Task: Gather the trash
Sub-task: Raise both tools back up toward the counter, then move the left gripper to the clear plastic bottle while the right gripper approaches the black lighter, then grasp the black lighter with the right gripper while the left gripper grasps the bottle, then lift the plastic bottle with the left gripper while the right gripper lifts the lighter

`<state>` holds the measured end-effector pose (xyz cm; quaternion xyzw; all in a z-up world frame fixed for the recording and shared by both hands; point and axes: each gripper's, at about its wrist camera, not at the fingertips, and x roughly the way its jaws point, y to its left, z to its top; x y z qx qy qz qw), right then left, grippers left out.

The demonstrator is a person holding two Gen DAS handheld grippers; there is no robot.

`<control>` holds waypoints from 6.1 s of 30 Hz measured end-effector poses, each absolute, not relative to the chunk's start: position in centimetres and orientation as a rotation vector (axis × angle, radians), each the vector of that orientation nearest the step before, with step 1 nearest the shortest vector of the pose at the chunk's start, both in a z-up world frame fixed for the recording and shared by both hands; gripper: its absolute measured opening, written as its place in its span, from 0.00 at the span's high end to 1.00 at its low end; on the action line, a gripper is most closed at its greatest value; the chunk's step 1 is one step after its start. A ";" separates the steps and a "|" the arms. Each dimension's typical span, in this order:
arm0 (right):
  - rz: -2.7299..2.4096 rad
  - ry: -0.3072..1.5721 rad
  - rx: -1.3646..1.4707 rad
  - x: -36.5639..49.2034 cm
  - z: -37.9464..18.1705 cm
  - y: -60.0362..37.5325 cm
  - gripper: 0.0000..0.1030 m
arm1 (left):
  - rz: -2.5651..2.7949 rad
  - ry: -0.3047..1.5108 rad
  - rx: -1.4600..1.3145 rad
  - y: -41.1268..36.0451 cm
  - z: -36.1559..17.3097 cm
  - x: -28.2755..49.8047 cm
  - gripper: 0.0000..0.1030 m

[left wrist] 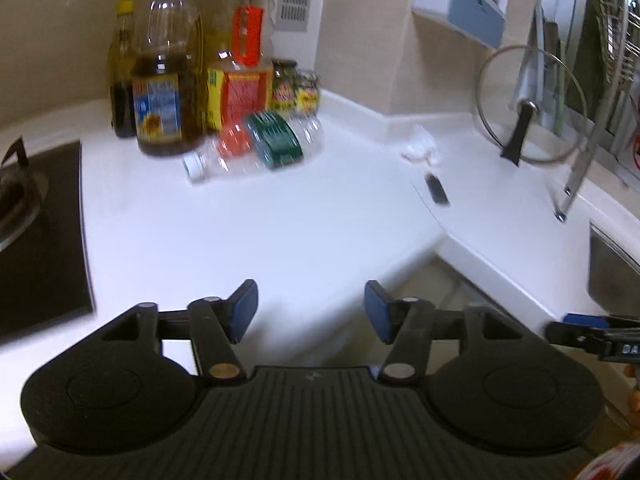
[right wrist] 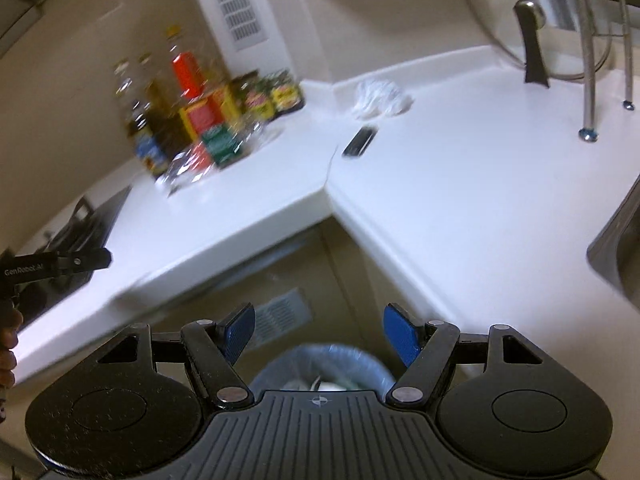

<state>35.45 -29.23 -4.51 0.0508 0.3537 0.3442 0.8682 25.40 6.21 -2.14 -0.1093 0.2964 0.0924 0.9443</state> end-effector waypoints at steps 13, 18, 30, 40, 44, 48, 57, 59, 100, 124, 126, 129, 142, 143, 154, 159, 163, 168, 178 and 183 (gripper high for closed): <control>0.547 0.714 0.162 43.5 -3.3 -24.7 0.31 | 0.161 0.564 -0.213 17.4 -1.7 37.7 0.23; 0.499 0.721 0.164 45.5 -3.5 -23.1 0.31 | 0.149 0.573 -0.217 20.1 -2.4 42.0 0.20; 0.456 0.750 0.162 48.0 -4.1 -20.9 0.31 | 0.110 0.637 -0.253 23.3 -5.1 47.1 0.20; 0.441 0.750 0.156 48.4 -4.1 -20.3 0.31 | 0.031 0.661 -0.273 23.5 -5.7 47.4 0.58; 0.431 0.747 0.159 48.4 -4.0 -20.6 0.31 | 0.005 0.655 -0.242 22.6 -5.5 46.9 0.72; 0.424 0.744 0.161 48.2 -4.0 -21.1 0.31 | -0.005 0.634 -0.167 20.7 -5.4 45.9 0.77; 0.414 0.744 0.169 47.6 -3.9 -22.6 0.31 | -0.032 0.593 0.028 14.7 -5.2 43.4 0.78; 0.412 0.745 0.172 47.5 -3.9 -23.0 0.31 | -0.043 0.604 0.002 14.1 -5.2 43.2 0.79; 0.469 0.685 -0.088 54.9 -6.7 -14.1 0.78 | 0.032 0.564 -0.036 10.6 -5.4 44.5 0.80; 0.473 0.726 -0.020 51.9 -6.0 -21.3 0.78 | -0.135 0.676 -0.464 11.5 -7.2 50.9 0.50; 0.469 0.727 -0.017 52.1 -6.0 -21.4 0.78 | -0.134 0.677 -0.550 12.5 -7.8 51.5 0.50; 0.468 0.729 -0.008 52.2 -6.0 -21.6 0.78 | -0.140 0.683 -0.631 13.7 -8.3 52.5 0.51; 0.492 0.730 0.023 52.3 -6.0 -22.0 0.78 | -0.209 0.677 -0.640 12.9 -7.4 53.0 0.86; 0.498 0.727 0.025 52.2 -5.9 -22.0 0.78 | -0.206 0.676 -0.640 12.8 -7.3 52.7 0.86; 0.564 0.693 0.034 50.0 -4.3 -22.9 0.79 | -0.153 0.629 -0.601 11.3 -5.4 46.7 0.86; 0.597 0.676 0.032 48.2 -3.9 -24.1 0.80 | -0.131 0.607 -0.603 10.1 -4.4 43.3 0.86; 0.611 0.673 0.017 47.0 -4.0 -25.2 0.81 | -0.093 0.598 -0.584 8.8 -3.9 40.8 0.86; 0.596 0.699 -0.022 47.3 -5.3 -26.8 0.81 | -0.048 0.586 -0.584 7.7 -3.6 38.2 0.86; 0.586 0.711 -0.054 48.4 -5.7 -27.6 0.55 | 0.010 0.568 -0.598 8.0 -3.3 36.5 0.86; 0.577 0.710 -0.088 49.2 -6.1 -26.3 0.55 | 0.025 0.562 -0.595 8.9 -3.1 36.7 0.86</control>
